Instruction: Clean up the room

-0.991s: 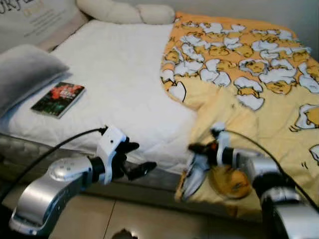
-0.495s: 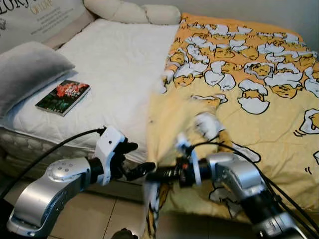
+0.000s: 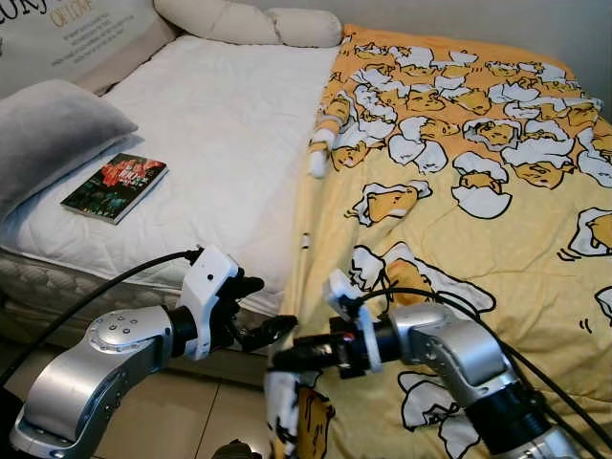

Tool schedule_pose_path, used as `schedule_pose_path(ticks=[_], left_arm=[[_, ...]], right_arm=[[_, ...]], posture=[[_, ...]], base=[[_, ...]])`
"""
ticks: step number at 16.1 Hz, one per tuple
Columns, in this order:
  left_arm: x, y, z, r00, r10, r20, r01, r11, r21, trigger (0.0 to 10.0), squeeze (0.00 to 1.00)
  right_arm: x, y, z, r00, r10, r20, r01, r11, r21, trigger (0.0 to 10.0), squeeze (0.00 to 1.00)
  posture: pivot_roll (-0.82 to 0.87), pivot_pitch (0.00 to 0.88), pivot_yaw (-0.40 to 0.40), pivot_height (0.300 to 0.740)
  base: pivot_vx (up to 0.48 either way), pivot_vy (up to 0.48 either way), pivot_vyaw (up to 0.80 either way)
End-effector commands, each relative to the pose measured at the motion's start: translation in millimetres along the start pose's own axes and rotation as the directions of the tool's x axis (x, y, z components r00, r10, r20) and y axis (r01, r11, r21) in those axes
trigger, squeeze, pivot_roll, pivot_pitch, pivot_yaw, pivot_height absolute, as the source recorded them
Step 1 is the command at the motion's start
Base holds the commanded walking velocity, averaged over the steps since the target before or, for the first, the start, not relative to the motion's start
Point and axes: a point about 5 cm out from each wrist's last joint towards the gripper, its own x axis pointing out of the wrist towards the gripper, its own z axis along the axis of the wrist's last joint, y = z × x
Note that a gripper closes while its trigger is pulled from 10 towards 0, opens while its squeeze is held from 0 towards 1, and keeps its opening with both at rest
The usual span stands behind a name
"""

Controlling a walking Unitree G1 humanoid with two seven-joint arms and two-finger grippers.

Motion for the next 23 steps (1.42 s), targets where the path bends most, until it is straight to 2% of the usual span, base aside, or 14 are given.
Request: schedule_pose_path(ticks=[1,3,7,9,10,13,14,15,17,18,19,21,22,23], left_arm=[[-0.6,0.9,3.2,1.000,0.001,0.006,-0.001,1.000,0.017,10.0,0.00],[0.9,1.9,4.2,1.000,0.003,0.010,-0.003,1.000,0.022,10.0,0.00],[2.4,3.9,5.3,1.000,0.005,0.015,-0.006,1.000,0.029,10.0,0.00],[3.1,4.9,5.3,1.000,0.010,0.018,-0.010,0.999,0.035,10.0,0.00],[3.2,5.2,5.3,1.000,0.012,0.020,-0.013,0.999,0.036,10.0,0.00],[4.3,8.0,4.9,0.999,0.037,0.028,-0.039,0.998,0.043,10.0,0.00],[5.2,10.3,5.2,0.998,0.057,0.035,-0.059,0.997,0.042,10.0,0.00],[5.7,11.2,5.1,0.997,0.062,0.035,-0.063,0.997,0.041,10.0,0.00],[7.1,11.2,5.2,0.997,0.064,0.036,-0.065,0.997,0.044,10.0,0.00],[8.2,12.4,5.6,0.994,0.091,0.054,-0.093,0.995,0.047,10.0,0.00],[8.5,13.3,5.9,0.992,0.107,0.062,-0.110,0.993,0.048,10.0,0.00],[14.3,28.7,7.9,0.925,0.348,0.152,-0.358,0.933,0.041,10.0,0.00],[14.9,30.5,9.6,0.888,0.419,0.189,-0.428,0.904,0.007,10.0,0.00],[15.1,29.8,10.1,0.875,0.440,0.203,-0.448,0.894,-0.005,10.0,0.00]], right_arm=[[1.8,-0.7,6.3,0.999,-0.012,0.030,0.013,1.000,-0.024,10.0,0.00],[12.4,0.1,13.7,0.997,-0.018,0.074,0.019,1.000,-0.015,10.0,1.00],[22.5,7.8,11.3,0.998,0.016,0.065,-0.015,1.000,-0.023,10.0,1.00],[17.1,4.1,8.0,0.996,-0.049,0.071,0.051,0.999,-0.020,10.0,0.95],[14.4,2.9,8.5,0.994,-0.069,0.082,0.071,0.997,-0.017,10.0,0.00],[0.1,-9.7,10.2,0.968,-0.224,0.113,0.225,0.974,0.004,10.0,0.00],[-8.8,-21.1,9.5,0.933,-0.342,0.116,0.340,0.940,0.034,10.0,0.00],[-12.2,-26.7,8.7,0.914,-0.388,0.114,0.384,0.922,0.057,10.0,1.00],[-15.0,-29.1,6.3,0.908,-0.411,0.085,0.410,0.912,0.030,10.0,1.00],[-21.8,-33.7,5.0,0.867,-0.490,0.092,0.491,0.871,0.012,10.0,0.94],[-24.8,-35.6,4.6,0.847,-0.522,0.098,0.524,0.852,0.011,10.0,0.00],[-50.0,-51.5,-3.7,0.649,-0.748,0.143,0.746,0.662,0.077,10.0,0.00],[-60.9,-55.5,-10.5,0.556,-0.818,0.145,0.815,0.571,0.098,10.0,0.00],[-66.3,-56.7,-14.4,0.512,-0.847,0.142,0.844,0.527,0.103,10.0,0.00]], posture=[[0.13,0.000,-0.024,0.740],[0.13,0.000,-0.022,0.740],[0.12,0.000,-0.022,0.740],[0.12,0.000,-0.026,0.740],[0.12,0.000,-0.027,0.740],[0.11,0.000,-0.027,0.740],[0.11,0.000,-0.025,0.740],[0.11,0.000,-0.025,0.740],[0.11,0.000,-0.027,0.740],[0.11,0.000,-0.037,0.740],[0.11,0.000,-0.037,0.740],[0.10,0.000,-0.050,0.740],[0.10,0.000,-0.052,0.740],[0.10,0.000,-0.053,0.740]], base=[[0.000,0.000,0.00],[0.000,0.000,0.00],[0.000,0.000,0.00],[0.000,0.000,0.00],[0.000,0.000,0.00],[0.000,0.000,0.00],[0.000,0.000,0.00],[0.000,0.000,0.00],[0.000,0.000,0.00],[0.000,0.000,0.00],[0.000,0.000,0.00],[0.000,0.000,0.00],[0.000,0.000,0.00],[0.000,0.000,0.00]])
